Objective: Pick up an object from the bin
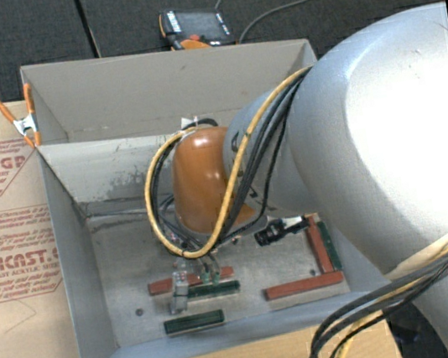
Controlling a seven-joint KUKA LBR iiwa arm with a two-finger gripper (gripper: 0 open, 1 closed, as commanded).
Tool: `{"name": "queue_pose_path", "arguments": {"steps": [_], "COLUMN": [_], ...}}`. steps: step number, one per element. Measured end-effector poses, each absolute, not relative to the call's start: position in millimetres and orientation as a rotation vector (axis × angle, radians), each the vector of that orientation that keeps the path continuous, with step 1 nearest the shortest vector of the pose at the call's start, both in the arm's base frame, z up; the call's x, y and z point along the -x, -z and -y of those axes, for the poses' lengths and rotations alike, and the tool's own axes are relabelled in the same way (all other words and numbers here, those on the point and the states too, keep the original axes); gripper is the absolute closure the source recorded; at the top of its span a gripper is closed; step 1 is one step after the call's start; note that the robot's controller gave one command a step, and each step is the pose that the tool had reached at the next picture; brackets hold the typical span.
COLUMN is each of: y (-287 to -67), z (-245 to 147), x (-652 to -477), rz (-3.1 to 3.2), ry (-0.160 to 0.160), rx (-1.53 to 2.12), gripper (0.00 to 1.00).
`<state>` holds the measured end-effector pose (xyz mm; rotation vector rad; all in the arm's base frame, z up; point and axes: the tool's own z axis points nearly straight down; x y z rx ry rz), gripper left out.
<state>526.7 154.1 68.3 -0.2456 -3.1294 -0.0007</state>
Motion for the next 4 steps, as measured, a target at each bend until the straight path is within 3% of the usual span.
{"name": "queue_pose_path", "arguments": {"steps": [1, 2, 3, 4], "y": [-69, -69, -103, -182], "z": [-160, -160, -160, -161], "x": [-507.4, -508.0, -508.3, -510.2], "rz": [3.083, 3.085, 3.087, 3.092], "ry": [-0.001, 0.000, 0.003, 0.006], "rx": [0.592, 0.591, 0.591, 0.592], "gripper": [0.00, 1.00, 1.00, 1.00]}}
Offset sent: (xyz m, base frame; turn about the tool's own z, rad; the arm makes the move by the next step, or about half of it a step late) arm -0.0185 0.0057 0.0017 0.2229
